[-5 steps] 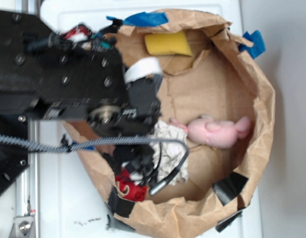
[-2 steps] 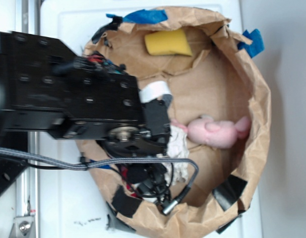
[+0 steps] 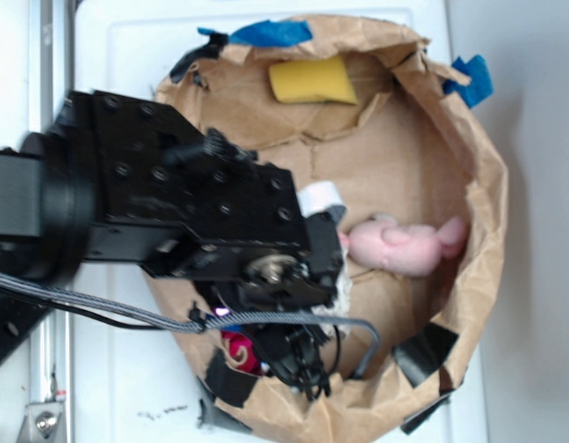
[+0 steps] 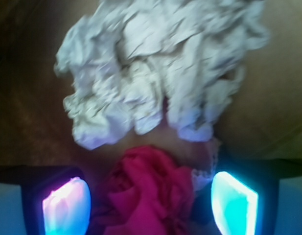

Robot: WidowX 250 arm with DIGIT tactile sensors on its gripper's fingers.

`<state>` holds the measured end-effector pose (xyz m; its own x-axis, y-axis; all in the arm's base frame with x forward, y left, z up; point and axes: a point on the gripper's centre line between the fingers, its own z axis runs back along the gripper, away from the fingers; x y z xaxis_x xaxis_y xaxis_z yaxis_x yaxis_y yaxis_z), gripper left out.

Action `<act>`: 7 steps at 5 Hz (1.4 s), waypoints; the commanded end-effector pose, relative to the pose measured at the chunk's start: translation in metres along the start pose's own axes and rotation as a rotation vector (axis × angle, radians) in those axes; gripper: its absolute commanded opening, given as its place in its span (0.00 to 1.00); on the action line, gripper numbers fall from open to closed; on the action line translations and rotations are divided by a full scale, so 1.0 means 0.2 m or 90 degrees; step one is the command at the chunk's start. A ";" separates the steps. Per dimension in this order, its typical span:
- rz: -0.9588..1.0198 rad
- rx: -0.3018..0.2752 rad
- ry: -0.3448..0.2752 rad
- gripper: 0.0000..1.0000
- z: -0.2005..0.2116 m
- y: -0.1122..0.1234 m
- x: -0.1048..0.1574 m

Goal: Grab the red paper.

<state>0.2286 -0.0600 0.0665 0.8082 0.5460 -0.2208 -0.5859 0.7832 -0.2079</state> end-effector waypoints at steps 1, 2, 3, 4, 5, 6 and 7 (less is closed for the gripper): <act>-0.057 0.041 0.064 1.00 -0.03 -0.01 -0.08; -0.055 0.049 0.073 1.00 -0.06 0.01 -0.08; -0.042 0.049 0.063 0.00 -0.10 0.04 -0.06; -0.053 0.044 0.024 0.00 -0.07 0.06 -0.04; -0.072 0.034 -0.002 0.00 -0.01 0.06 -0.01; -0.083 0.010 -0.037 0.00 0.12 0.06 0.06; -0.108 -0.018 -0.147 0.00 0.33 0.06 0.13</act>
<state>0.2421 -0.0257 0.1058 0.8932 0.4493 -0.0178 -0.4416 0.8692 -0.2225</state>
